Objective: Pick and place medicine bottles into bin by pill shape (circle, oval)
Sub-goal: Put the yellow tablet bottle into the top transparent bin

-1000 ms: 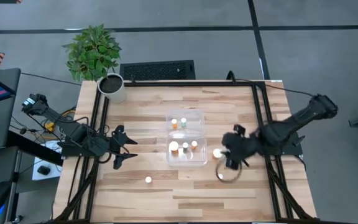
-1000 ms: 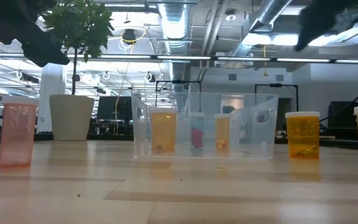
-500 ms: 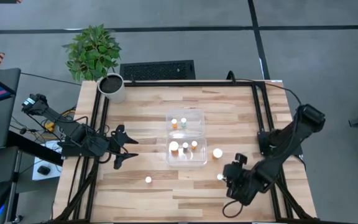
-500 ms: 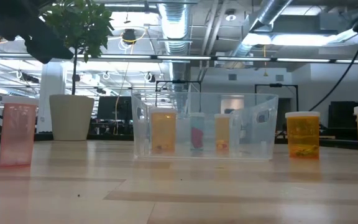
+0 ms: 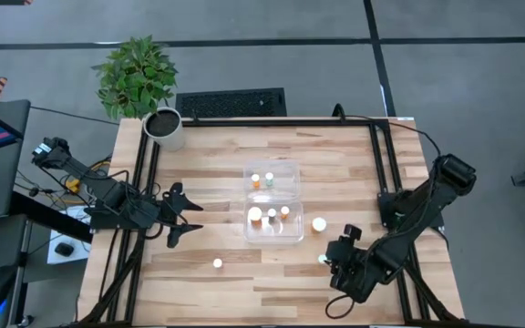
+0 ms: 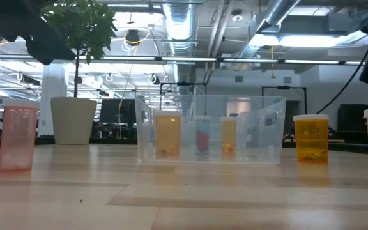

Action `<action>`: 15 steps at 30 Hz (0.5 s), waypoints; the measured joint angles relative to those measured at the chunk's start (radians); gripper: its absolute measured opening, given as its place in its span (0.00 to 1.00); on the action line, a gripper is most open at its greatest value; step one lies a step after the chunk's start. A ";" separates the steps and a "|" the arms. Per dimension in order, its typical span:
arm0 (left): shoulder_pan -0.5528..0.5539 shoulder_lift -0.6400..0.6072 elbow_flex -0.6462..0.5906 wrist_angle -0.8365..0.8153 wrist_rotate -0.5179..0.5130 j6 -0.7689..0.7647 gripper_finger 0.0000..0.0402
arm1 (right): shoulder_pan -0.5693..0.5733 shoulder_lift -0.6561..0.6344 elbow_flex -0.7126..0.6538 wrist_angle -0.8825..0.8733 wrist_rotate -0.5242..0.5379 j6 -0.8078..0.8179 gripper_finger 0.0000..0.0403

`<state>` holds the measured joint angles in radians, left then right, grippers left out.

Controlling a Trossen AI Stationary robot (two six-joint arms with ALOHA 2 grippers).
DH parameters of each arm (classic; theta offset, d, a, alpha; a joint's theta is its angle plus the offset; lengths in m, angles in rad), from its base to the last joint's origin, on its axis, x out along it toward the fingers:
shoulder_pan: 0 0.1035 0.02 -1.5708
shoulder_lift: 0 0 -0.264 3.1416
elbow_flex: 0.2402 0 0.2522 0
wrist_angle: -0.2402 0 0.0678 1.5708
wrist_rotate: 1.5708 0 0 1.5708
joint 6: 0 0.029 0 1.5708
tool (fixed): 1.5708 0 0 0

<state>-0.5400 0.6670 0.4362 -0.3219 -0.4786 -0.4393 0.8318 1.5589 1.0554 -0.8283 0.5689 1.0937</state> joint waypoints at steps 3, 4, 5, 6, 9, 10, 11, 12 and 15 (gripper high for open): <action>0.000 0.000 0.000 0.000 0.000 0.005 0.63 | 0.006 -0.012 0.000 -0.026 0.014 -0.002 0.57; 0.000 0.000 0.000 0.000 0.000 0.006 0.63 | 0.006 -0.016 0.000 -0.031 0.020 -0.002 0.57; 0.000 0.000 0.000 -0.001 0.000 0.008 0.63 | 0.005 -0.018 0.000 -0.034 0.027 -0.003 0.57; 0.000 0.000 0.000 0.000 0.000 0.008 0.63 | 0.005 -0.018 0.000 -0.035 0.030 -0.003 0.57; 0.000 0.000 0.000 -0.001 0.000 0.008 0.63 | 0.005 -0.017 0.000 -0.031 0.040 -0.018 0.57; 0.000 0.000 0.000 -0.001 -0.001 0.008 0.63 | 0.005 -0.017 0.000 -0.030 0.041 -0.023 0.57; 0.000 0.000 0.000 -0.001 -0.002 0.008 0.63 | 0.005 -0.017 0.000 -0.030 0.041 -0.025 0.57; 0.000 0.000 0.000 -0.001 -0.003 0.008 0.63 | 0.004 -0.017 0.000 -0.031 0.044 -0.026 0.57; 0.000 0.000 0.000 -0.001 -0.007 0.008 0.63 | 0.003 -0.017 0.000 -0.035 0.052 -0.046 0.57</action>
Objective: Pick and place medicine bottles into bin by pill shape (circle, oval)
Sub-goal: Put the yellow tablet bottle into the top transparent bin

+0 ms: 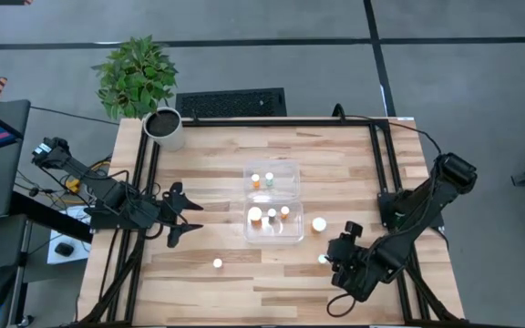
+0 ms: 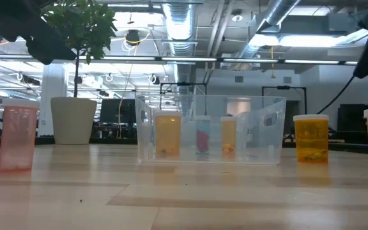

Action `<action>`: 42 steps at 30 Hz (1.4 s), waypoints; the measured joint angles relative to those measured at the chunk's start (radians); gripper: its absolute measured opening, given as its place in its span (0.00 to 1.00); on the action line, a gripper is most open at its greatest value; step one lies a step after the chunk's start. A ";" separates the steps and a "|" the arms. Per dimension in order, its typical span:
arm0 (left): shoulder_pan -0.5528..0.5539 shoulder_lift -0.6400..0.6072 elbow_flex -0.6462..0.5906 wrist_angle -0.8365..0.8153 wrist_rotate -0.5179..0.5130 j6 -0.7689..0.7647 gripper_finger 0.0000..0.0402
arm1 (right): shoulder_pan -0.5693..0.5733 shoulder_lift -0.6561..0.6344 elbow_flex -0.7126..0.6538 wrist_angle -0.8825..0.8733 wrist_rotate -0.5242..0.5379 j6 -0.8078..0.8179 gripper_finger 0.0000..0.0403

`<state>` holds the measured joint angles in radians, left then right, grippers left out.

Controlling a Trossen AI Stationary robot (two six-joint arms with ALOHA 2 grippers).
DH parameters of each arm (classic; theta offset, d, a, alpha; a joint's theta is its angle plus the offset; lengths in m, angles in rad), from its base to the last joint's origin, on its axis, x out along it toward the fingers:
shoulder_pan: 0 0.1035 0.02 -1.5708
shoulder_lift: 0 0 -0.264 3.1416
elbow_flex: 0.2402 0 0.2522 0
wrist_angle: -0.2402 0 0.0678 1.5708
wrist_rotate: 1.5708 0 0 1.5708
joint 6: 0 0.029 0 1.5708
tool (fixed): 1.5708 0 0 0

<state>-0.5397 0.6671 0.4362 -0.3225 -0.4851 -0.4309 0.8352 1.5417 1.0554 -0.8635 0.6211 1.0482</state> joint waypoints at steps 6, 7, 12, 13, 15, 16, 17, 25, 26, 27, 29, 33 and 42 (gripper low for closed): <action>0.000 0.000 0.000 0.003 -0.027 0.000 0.63 | -0.018 0.000 0.000 0.001 0.003 -0.076 0.56; 0.000 0.000 0.000 0.007 -0.027 0.000 0.63 | -0.022 0.000 0.000 0.003 0.003 -0.093 0.56; 0.000 0.000 0.000 0.051 -0.028 0.001 0.63 | -0.052 0.000 0.000 0.031 -0.017 -0.187 0.56; 0.000 0.000 0.000 0.055 -0.027 0.001 0.63 | -0.054 0.000 0.000 0.037 -0.017 -0.206 0.56; 0.000 0.000 0.000 0.058 -0.028 0.001 0.63 | -0.058 0.000 0.000 0.047 -0.018 -0.236 0.56; 0.000 0.000 0.000 0.059 -0.027 0.001 0.63 | -0.058 0.000 0.000 0.052 -0.018 -0.246 0.56; 0.000 0.000 0.000 0.061 -0.028 0.001 0.63 | -0.057 -0.002 0.000 0.056 -0.018 -0.258 0.56; 0.000 0.000 0.000 0.083 -0.051 0.025 0.63 | -0.023 -0.106 -0.002 0.054 0.004 -0.301 0.55; 0.000 0.000 0.000 0.093 -0.050 0.033 0.63 | -0.018 -0.126 -0.001 0.055 0.019 -0.301 0.55; 0.000 0.000 0.000 0.103 -0.050 0.041 0.63 | -0.012 -0.143 -0.001 0.054 0.031 -0.301 0.55; 0.000 0.000 0.000 0.117 -0.047 0.052 0.63 | 0.001 -0.171 -0.003 0.059 0.053 -0.301 0.55; 0.000 0.000 0.000 0.115 -0.046 0.049 0.63 | 0.018 -0.233 -0.100 0.205 0.065 -0.302 0.55; 0.000 0.000 0.000 0.115 -0.046 0.044 0.63 | 0.009 -0.317 -0.339 0.520 0.050 -0.289 0.55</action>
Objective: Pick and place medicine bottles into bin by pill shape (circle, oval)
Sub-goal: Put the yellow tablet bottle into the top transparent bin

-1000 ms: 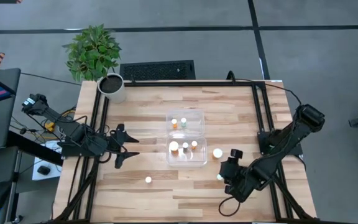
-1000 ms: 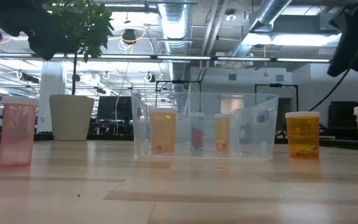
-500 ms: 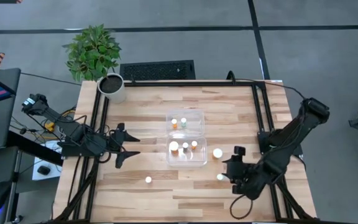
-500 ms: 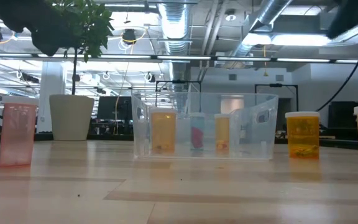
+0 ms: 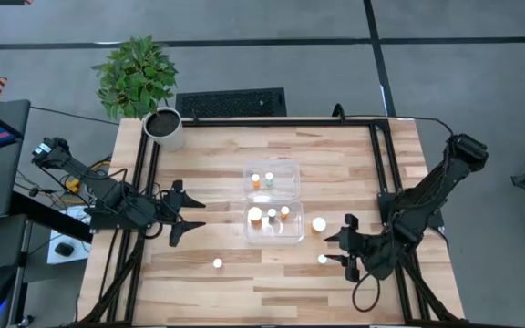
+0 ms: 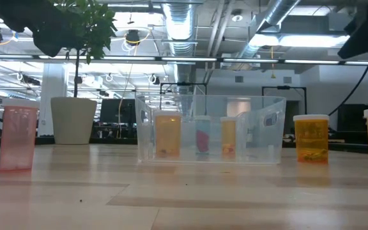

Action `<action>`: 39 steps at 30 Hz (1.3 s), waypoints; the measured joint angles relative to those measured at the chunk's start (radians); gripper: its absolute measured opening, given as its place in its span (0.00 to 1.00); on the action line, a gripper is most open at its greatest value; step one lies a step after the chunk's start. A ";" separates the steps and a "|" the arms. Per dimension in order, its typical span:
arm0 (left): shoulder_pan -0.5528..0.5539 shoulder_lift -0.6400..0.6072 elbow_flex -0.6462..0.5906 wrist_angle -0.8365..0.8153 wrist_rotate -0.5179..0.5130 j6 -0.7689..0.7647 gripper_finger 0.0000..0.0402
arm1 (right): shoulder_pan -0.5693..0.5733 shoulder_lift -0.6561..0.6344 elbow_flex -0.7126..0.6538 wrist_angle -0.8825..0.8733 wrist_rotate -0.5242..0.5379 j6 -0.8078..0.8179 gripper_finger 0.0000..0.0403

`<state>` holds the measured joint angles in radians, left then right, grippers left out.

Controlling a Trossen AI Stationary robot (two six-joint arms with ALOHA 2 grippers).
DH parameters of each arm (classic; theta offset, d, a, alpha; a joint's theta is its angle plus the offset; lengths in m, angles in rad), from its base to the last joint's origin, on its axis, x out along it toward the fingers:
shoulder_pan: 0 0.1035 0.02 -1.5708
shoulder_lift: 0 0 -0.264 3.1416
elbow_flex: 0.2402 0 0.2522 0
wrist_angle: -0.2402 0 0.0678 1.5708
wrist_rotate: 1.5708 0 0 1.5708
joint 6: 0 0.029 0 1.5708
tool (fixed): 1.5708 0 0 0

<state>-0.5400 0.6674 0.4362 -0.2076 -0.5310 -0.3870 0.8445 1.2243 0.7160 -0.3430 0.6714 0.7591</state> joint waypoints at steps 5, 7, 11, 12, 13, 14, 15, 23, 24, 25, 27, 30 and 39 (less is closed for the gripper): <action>0.000 0.000 0.000 0.006 0.000 0.000 0.63 | 0.008 0.033 -0.018 -0.003 -0.035 0.051 0.55; 0.000 0.000 0.000 0.008 0.000 0.000 0.63 | 0.009 0.063 -0.018 0.001 -0.053 0.066 0.55; 0.000 0.000 0.000 0.008 -0.001 0.000 0.63 | 0.013 0.128 -0.018 0.014 -0.061 0.079 0.55; 0.000 0.000 0.000 0.009 -0.002 0.000 0.63 | 0.012 0.143 -0.018 0.022 -0.065 0.080 0.55; 0.000 0.000 0.000 0.010 -0.002 0.000 0.63 | 0.012 0.158 -0.018 0.035 -0.070 0.081 0.55; 0.000 0.000 0.000 0.011 -0.002 0.000 0.63 | 0.011 0.174 -0.018 0.049 -0.072 0.081 0.55; 0.000 0.000 0.000 0.013 -0.003 0.000 0.63 | 0.011 0.187 -0.018 0.058 -0.073 0.081 0.55; 0.000 0.000 0.000 0.020 -0.004 -0.001 0.63 | 0.009 0.229 -0.018 0.072 -0.074 0.081 0.55; 0.000 0.000 0.000 0.020 -0.005 -0.001 0.63 | 0.005 0.229 -0.018 0.074 -0.074 0.081 0.55; 0.000 0.000 0.000 0.020 -0.004 -0.001 0.63 | 0.003 0.229 -0.018 0.081 -0.074 0.081 0.55; 0.000 0.000 0.000 0.020 -0.004 -0.001 0.63 | -0.003 0.229 -0.018 0.091 -0.075 0.078 0.55; 0.000 0.000 0.000 0.020 -0.004 -0.001 0.63 | -0.010 0.229 -0.018 0.095 -0.075 0.074 0.55; 0.000 0.000 0.000 0.019 -0.004 -0.001 0.63 | -0.021 0.260 -0.019 0.134 -0.109 0.071 0.55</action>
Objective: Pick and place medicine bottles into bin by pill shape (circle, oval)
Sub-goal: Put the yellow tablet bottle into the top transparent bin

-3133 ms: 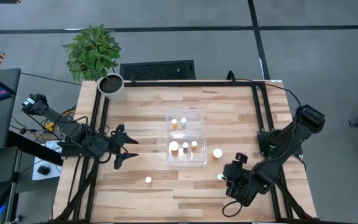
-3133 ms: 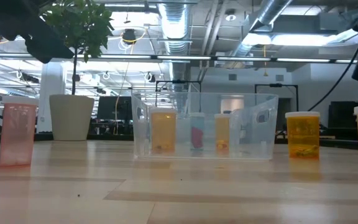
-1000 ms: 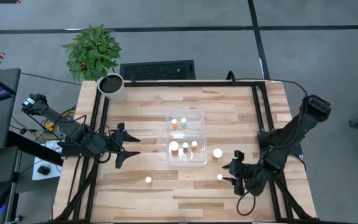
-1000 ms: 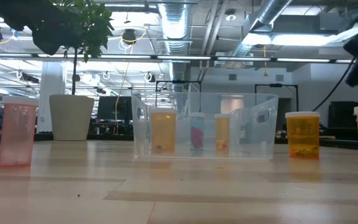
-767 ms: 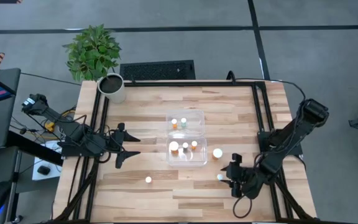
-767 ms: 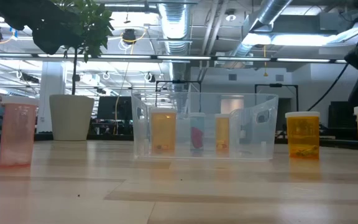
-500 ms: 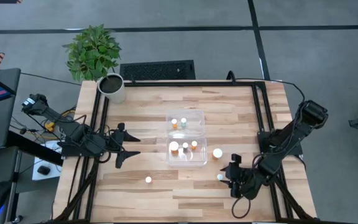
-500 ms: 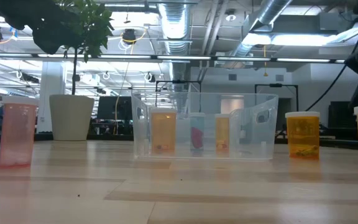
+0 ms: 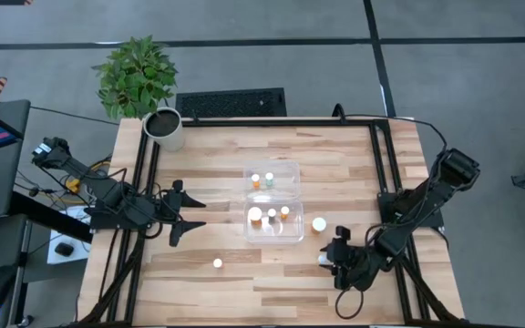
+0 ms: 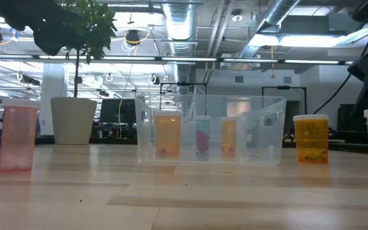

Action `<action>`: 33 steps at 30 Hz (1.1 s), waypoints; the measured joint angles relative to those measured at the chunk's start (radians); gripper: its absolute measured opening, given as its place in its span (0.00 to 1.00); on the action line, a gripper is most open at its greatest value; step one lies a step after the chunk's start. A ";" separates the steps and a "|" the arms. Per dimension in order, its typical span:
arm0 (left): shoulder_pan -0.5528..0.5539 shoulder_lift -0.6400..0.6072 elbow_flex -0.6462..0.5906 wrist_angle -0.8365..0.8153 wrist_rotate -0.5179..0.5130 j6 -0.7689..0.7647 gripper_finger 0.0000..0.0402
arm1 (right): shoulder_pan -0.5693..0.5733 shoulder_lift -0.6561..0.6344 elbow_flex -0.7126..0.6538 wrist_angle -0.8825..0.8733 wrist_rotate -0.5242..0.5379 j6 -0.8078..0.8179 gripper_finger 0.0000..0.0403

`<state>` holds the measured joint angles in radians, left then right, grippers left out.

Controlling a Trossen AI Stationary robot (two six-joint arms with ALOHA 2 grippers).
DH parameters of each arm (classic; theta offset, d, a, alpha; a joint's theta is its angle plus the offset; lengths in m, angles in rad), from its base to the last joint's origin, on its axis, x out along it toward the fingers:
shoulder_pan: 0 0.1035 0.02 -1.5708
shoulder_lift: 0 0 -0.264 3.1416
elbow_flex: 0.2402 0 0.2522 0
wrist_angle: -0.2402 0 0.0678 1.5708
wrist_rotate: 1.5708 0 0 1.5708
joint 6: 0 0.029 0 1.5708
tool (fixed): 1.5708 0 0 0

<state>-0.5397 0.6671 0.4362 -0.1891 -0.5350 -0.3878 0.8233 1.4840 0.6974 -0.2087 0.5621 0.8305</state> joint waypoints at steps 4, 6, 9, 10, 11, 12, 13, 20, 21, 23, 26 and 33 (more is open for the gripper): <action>0.000 0.000 0.000 -0.001 0.000 0.000 0.63 | -0.001 0.011 -0.001 0.005 -0.019 0.006 0.55; 0.000 0.000 0.000 -0.003 0.000 0.000 0.63 | -0.001 0.010 0.000 0.008 -0.018 0.007 0.55; 0.000 0.000 0.000 -0.001 0.000 0.000 0.63 | -0.001 0.008 0.000 0.009 -0.018 0.002 0.55; 0.000 0.000 0.000 -0.001 0.000 0.000 0.63 | -0.001 0.009 0.000 0.008 -0.018 0.002 0.54; 0.000 0.000 0.000 0.000 0.000 0.000 0.63 | -0.001 0.009 0.000 0.005 -0.018 0.002 0.53; 0.000 0.000 0.000 0.000 0.001 0.000 0.63 | -0.001 0.009 0.000 0.004 -0.018 0.002 0.52; 0.000 0.000 0.000 -0.001 0.001 0.000 0.63 | -0.001 0.009 0.000 0.004 -0.018 0.002 0.51; 0.000 0.000 0.000 -0.001 0.000 0.000 0.63 | -0.001 0.009 0.000 -0.005 -0.018 -0.001 0.39; 0.000 0.000 0.000 -0.001 0.001 0.000 0.63 | -0.003 0.009 0.000 -0.008 -0.018 -0.001 0.37; 0.000 0.000 0.000 -0.001 0.001 0.000 0.63 | -0.007 0.009 0.000 -0.012 -0.017 -0.001 0.34; 0.000 0.000 0.000 -0.001 0.001 0.000 0.63 | -0.011 0.009 0.000 -0.012 -0.016 -0.001 0.29; 0.000 0.000 0.000 -0.001 0.001 0.000 0.63 | -0.021 0.000 0.001 -0.021 -0.015 -0.001 0.29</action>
<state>-0.5400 0.6670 0.4358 -0.1902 -0.5343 -0.3874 0.8028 1.4844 0.6986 -0.2297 0.5468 0.8294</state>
